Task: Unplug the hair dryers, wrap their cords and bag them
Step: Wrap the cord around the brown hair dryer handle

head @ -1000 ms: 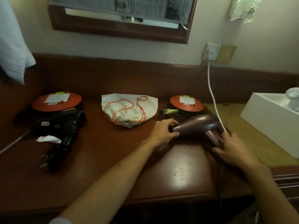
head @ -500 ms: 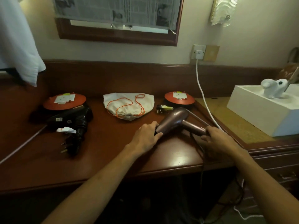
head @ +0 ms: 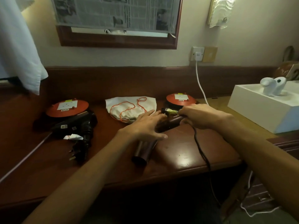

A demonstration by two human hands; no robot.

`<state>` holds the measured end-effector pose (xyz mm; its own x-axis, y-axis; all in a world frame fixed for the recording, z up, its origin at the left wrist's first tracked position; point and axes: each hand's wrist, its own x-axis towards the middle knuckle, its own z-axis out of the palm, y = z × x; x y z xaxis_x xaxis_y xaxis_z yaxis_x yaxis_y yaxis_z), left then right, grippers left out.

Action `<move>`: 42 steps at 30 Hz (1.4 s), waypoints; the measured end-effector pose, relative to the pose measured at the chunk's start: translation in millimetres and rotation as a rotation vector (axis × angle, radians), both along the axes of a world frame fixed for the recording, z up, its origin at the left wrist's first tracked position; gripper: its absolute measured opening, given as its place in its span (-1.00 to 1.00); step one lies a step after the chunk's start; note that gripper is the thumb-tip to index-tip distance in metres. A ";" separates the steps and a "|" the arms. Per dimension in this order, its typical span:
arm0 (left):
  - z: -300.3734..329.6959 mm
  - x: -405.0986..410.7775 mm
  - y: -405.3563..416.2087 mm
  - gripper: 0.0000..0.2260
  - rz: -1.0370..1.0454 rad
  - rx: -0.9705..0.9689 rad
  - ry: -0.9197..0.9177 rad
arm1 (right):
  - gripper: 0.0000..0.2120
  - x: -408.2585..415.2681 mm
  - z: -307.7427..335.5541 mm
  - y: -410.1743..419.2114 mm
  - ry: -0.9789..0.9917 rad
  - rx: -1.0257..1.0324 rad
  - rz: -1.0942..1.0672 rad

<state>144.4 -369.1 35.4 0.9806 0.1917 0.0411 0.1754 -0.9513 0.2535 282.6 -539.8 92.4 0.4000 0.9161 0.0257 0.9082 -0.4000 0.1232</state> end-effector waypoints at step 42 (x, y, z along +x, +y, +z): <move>-42.0 32.4 45.4 -0.44 0.482 -0.609 -0.444 | -0.50 -65.7 -141.9 17.7 1.025 0.817 -0.001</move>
